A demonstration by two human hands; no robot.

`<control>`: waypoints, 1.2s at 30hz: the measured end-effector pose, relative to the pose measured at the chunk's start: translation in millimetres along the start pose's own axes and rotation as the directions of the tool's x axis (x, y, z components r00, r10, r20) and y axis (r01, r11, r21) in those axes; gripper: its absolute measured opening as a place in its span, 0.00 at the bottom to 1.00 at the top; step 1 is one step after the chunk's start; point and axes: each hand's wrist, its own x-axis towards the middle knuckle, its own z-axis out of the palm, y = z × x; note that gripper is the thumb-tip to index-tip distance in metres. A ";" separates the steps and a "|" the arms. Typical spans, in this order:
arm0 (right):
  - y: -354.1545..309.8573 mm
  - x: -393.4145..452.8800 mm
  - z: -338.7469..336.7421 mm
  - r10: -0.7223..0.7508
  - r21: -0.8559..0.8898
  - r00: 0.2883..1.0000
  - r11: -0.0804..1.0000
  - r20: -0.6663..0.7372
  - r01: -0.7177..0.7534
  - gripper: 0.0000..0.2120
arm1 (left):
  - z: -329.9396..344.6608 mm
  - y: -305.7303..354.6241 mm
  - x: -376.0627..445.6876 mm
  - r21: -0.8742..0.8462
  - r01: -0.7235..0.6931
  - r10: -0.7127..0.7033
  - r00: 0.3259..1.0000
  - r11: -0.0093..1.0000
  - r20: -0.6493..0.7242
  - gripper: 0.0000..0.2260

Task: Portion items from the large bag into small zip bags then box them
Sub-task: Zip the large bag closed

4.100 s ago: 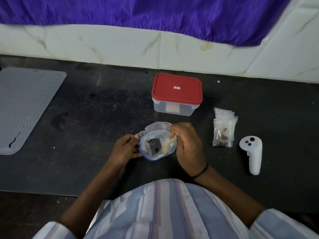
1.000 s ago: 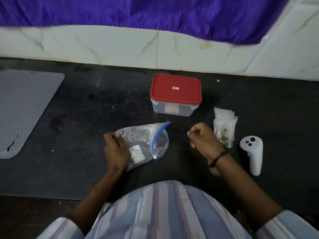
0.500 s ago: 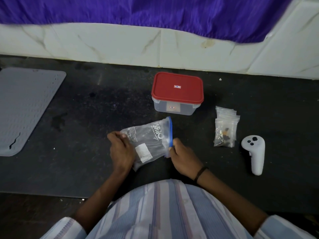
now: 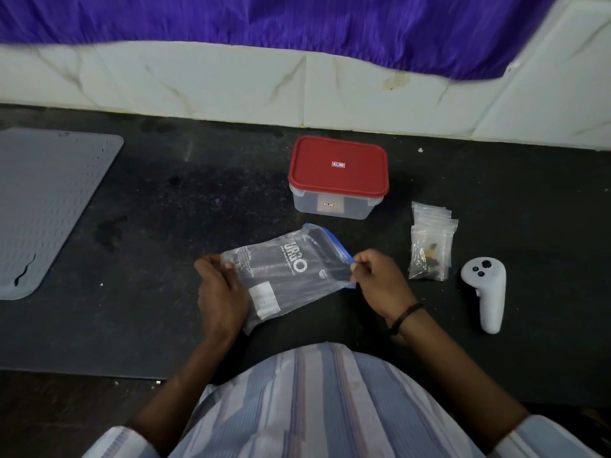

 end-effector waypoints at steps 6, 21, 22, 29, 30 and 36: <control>0.1 -8.4 -15.5 0.221 -0.023 0.811 0.968 0.542 -0.249 0.08 | -18.8 -14.7 1.1 0.281 -0.156 0.142 0.987 0.947 0.072 0.15; -21.3 -2.1 3.1 0.142 0.300 0.747 0.855 0.650 -0.423 0.21 | 27.0 -17.9 -13.0 0.363 -0.702 0.467 0.692 0.613 0.550 0.26; -21.1 -0.7 5.3 0.137 0.323 0.796 0.863 0.590 -0.388 0.18 | 26.8 -19.3 -13.2 0.392 -0.712 0.457 0.686 0.583 0.566 0.27; -25.3 -1.4 25.8 0.040 -0.032 0.941 0.999 0.336 -0.031 0.13 | 27.9 -23.8 -17.7 0.563 -0.682 0.338 0.726 0.468 0.598 0.33; -24.9 0.9 27.9 0.021 -0.097 0.951 0.995 0.308 0.010 0.08 | 28.6 -24.6 -18.3 0.575 -0.677 0.329 0.731 0.459 0.598 0.34; -18.6 6.5 35.1 -0.103 -0.340 0.989 0.931 0.106 0.133 0.05 | 30.2 -15.8 -17.7 0.586 -0.614 0.239 0.770 0.529 0.591 0.39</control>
